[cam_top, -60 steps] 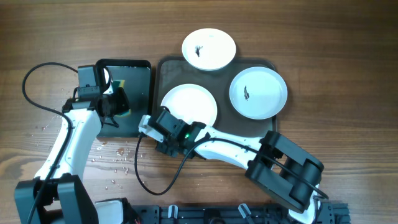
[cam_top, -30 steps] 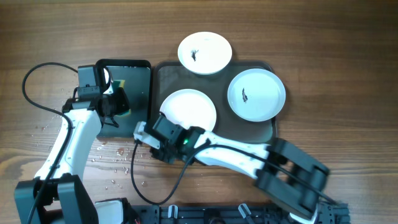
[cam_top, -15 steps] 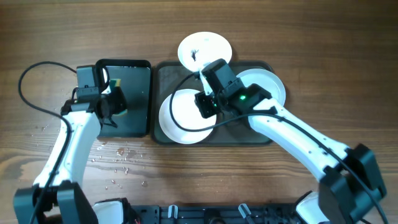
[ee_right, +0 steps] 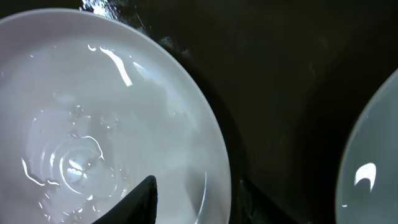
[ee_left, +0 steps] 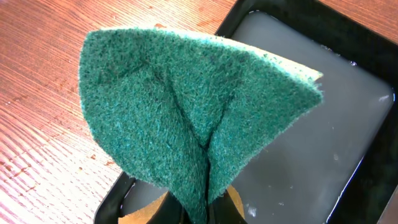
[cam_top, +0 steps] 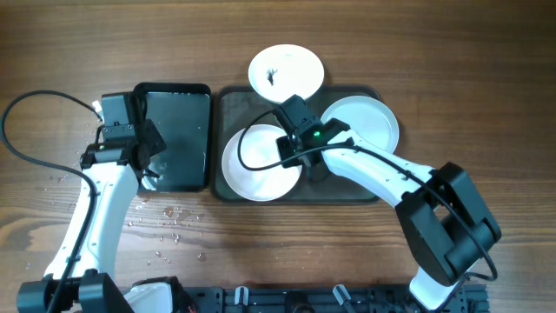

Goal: Clean dirty plates on tray and stack at the side
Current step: 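Grip the cleaned white plate's rim with the right gripper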

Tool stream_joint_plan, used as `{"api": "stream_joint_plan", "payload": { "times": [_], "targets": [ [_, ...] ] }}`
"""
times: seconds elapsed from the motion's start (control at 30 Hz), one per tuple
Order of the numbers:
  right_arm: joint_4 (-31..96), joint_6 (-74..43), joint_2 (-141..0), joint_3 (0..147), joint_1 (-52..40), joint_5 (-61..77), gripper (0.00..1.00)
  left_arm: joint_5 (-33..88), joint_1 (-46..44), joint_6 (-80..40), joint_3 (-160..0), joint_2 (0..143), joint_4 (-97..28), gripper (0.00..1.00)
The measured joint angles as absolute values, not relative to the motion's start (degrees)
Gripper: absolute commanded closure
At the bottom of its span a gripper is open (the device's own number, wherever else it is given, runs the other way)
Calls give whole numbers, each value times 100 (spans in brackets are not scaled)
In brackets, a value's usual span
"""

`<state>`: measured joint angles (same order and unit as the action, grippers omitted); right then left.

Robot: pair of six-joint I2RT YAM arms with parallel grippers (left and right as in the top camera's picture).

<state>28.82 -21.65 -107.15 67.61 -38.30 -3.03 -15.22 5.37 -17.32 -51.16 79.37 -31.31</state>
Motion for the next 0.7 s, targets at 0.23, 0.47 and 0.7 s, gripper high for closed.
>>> {"api": "stream_joint_plan", "payload": {
  "times": [0.23,0.47,0.7],
  "targets": [
    [2893,-2250,-10715,6761,-3830,-329,59,-1584,537,-1879,-5085,7937,-3129,96],
    [2919,-2532,-11043,6761,-3830,-351,80,-1608,537,-1946,-5057,7937,-3127,96],
    [2936,-2679,-11034,6785,-3809,-322,96,-1608,537,-2010,-5050,7940,-3127,95]
  ]
}}
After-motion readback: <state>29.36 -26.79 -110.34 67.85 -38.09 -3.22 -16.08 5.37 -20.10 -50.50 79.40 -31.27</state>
